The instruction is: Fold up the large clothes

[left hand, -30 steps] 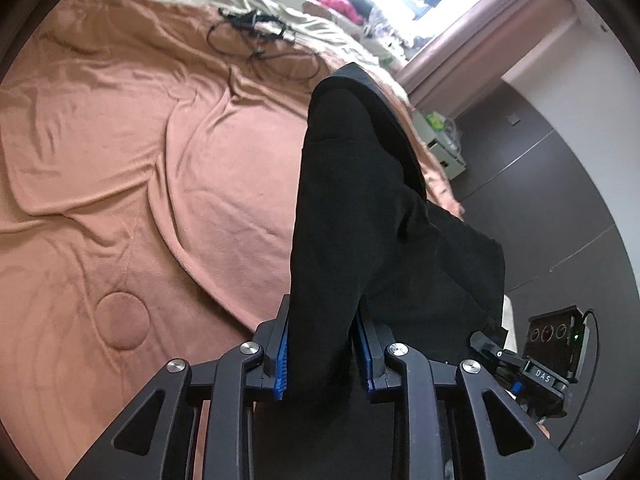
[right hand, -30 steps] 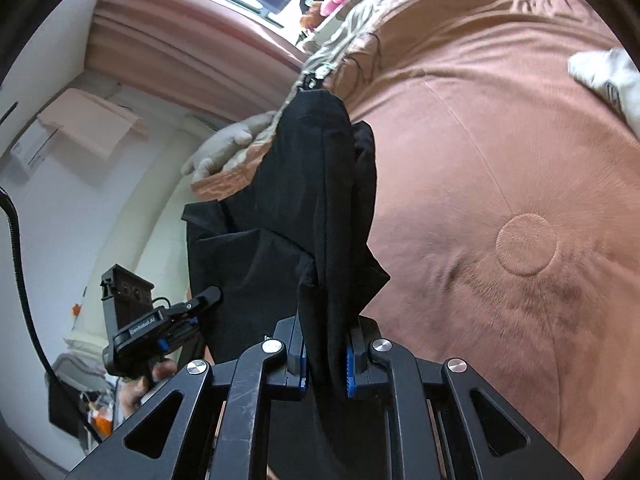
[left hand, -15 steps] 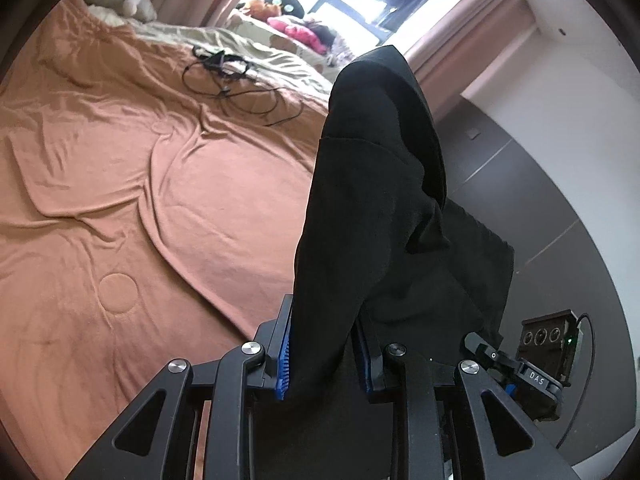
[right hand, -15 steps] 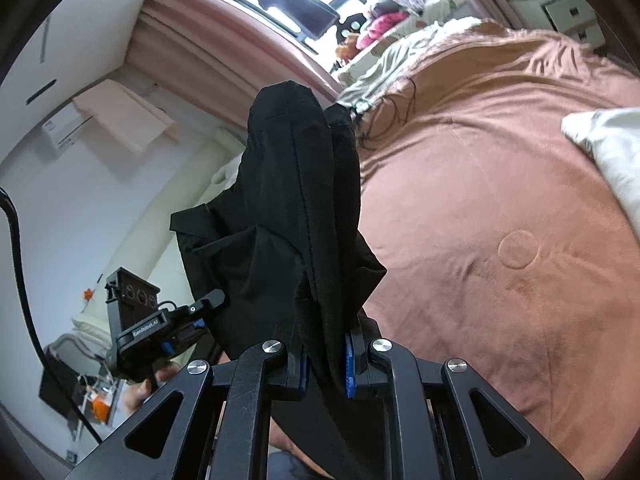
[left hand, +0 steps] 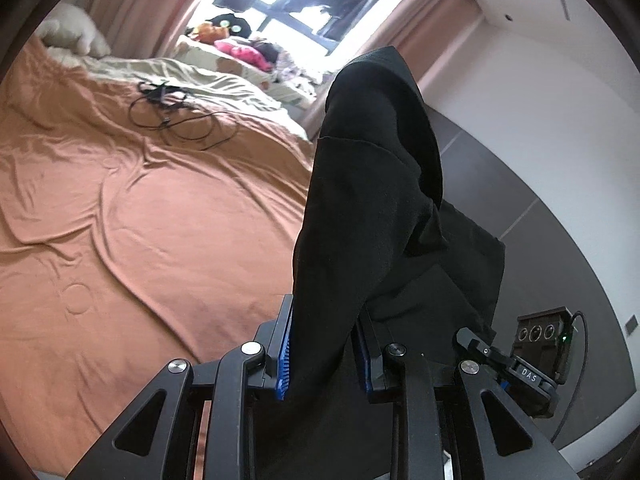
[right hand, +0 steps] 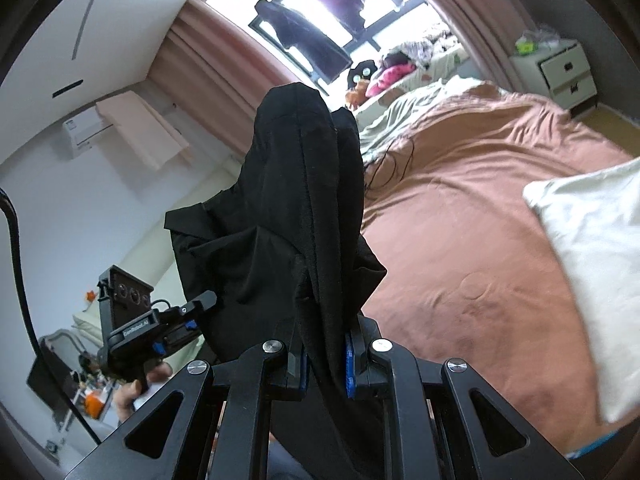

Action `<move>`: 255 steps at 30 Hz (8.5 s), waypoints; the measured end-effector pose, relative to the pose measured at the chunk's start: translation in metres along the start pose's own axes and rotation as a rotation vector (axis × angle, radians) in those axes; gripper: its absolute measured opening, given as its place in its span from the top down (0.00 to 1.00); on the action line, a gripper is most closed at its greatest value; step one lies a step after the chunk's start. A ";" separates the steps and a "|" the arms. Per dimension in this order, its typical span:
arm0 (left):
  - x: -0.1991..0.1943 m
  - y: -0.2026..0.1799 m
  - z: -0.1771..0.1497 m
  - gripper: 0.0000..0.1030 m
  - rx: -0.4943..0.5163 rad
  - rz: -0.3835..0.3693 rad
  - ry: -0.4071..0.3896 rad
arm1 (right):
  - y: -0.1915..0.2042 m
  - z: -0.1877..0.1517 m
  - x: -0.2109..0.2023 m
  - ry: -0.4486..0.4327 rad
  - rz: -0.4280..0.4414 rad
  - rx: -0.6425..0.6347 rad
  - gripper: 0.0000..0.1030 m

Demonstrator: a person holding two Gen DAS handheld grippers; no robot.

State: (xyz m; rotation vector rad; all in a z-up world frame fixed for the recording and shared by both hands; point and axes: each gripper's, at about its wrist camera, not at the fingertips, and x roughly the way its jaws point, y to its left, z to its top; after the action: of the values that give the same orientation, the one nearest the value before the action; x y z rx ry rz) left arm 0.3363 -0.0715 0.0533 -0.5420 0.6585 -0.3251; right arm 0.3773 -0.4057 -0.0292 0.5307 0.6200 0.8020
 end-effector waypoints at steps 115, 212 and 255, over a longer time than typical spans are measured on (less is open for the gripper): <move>0.381 -0.090 -0.070 0.62 0.017 -0.080 0.513 | -0.284 -0.021 -0.177 -0.079 -0.729 0.502 0.28; -0.108 -0.108 -0.135 0.01 0.404 -0.036 0.041 | 0.116 -0.159 -0.227 -0.289 -0.791 0.035 0.00; -0.241 -0.028 -0.222 0.01 0.348 0.299 -0.189 | 0.183 -0.250 -0.135 -0.200 -0.731 -0.155 0.00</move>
State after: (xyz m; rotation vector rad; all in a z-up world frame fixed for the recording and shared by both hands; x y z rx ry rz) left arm 0.0081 -0.0681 0.0401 -0.1353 0.4767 -0.1001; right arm 0.0435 -0.3549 -0.0454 0.2050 0.5077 0.0999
